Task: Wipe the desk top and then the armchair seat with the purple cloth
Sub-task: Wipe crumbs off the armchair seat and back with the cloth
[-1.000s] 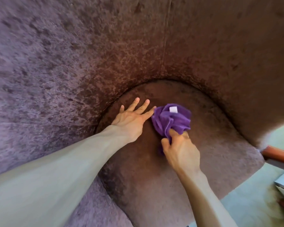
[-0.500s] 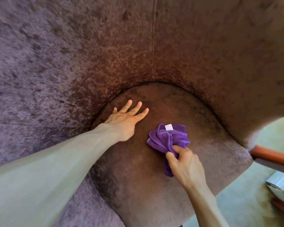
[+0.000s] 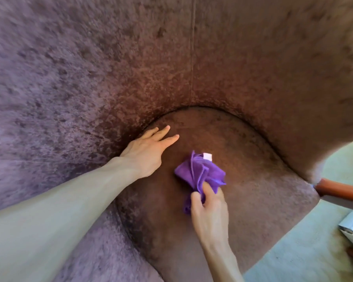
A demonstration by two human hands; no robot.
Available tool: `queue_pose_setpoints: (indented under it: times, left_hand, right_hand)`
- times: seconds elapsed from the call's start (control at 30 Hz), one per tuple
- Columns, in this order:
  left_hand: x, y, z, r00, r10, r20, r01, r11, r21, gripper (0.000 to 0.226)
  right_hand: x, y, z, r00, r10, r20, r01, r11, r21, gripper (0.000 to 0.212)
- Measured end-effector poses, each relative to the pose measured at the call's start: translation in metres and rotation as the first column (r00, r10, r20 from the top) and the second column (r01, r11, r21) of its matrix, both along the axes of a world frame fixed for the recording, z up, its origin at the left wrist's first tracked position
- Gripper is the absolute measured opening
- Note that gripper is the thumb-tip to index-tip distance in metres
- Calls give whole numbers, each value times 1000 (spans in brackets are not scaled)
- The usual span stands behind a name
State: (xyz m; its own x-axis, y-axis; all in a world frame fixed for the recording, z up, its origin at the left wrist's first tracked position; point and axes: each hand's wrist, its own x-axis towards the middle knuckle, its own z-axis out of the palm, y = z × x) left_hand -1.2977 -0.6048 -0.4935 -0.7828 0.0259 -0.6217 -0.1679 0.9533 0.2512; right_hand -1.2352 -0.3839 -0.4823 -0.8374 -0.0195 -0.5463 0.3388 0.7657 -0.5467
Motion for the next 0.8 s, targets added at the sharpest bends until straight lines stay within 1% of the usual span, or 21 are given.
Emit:
queue_pose_setpoints:
  times: [0.03, 0.07, 0.13, 0.17, 0.23, 0.3, 0.33, 0.37, 0.4, 0.43, 0.47, 0.5, 0.53, 0.57, 0.6, 0.67, 0.73, 0.8]
  left_hand:
    - [6, -10, 2, 1000, -14, -2, 14, 999, -53, 88]
    - [11, -19, 3, 998, -52, 20, 53, 994, -100, 88]
    - [21, -31, 1, 985, -151, 81, 161, 976, -149, 90]
    - [23, -33, -2, 979, -176, 99, 190, 970, -154, 90]
    - [24, -32, -7, 976, -186, 111, 201, 968, -153, 90]
    - [23, -31, -10, 975, -194, 109, 210, 965, -157, 91]
    - [23, -32, -10, 973, -199, 114, 215, 965, -152, 91]
    - [22, -32, -11, 973, -194, 123, 211, 967, -140, 91]
    - [20, -33, -11, 974, -183, 132, 200, 971, -130, 91]
    - [19, -34, -12, 975, -174, 136, 191, 973, -126, 91]
    - [18, -34, -12, 977, -168, 134, 185, 975, -125, 90]
    - [19, -34, -13, 977, -167, 131, 184, 975, -124, 90]
    - [20, -34, -13, 977, -168, 128, 184, 975, -123, 89]
    - [21, -34, -14, 978, -169, 124, 184, 975, -124, 89]
    - [22, -33, -15, 978, -173, 117, 188, 974, -128, 88]
    - [22, -33, -15, 976, -190, 109, 205, 969, -140, 86]
    - [21, -34, -14, 975, -188, 119, 203, 971, -129, 87]
    - [19, -35, -11, 977, -171, 125, 185, 977, -108, 90]
  right_hand:
    - [-10, -2, -2, 996, -66, -55, 68, 997, 34, 18]
    - [-19, -7, -6, 994, -95, -62, 100, 992, 75, 14]
    - [-27, -22, -12, 1000, -30, 7, 29, 987, 159, 22]
    - [-23, -30, -14, 999, 32, 30, -37, 982, 185, 27]
    - [-1, -41, -16, 976, 215, 31, -217, 960, 177, 27]
    - [19, -39, -12, 875, 481, 57, -484, 868, 110, 30]
    - [21, -34, -11, 831, 552, 68, -556, 828, 72, 35]
    - [15, -28, -11, 823, 566, 54, -568, 820, 68, 40]
    - [5, -24, -11, 852, 524, 2, -522, 849, 84, 43]
    - [-8, -21, -11, 896, 438, -68, -431, 897, 98, 43]
    - [-21, -19, -13, 928, 344, -142, -330, 937, 112, 41]
    - [-32, -19, -15, 941, 283, -186, -262, 956, 129, 34]
    - [-39, -22, -17, 939, 285, -192, -259, 954, 153, 26]
    - [-39, -28, -17, 924, 348, -160, -317, 930, 188, 21]
    - [-31, -34, -17, 896, 431, -105, -402, 890, 216, 22]
    - [-2, -46, -15, 824, 567, -16, -551, 807, 211, 31]
    - [24, -50, -12, 754, 656, 43, -655, 744, 130, 37]
    - [30, -47, -8, 716, 697, 37, -698, 715, 37, 41]
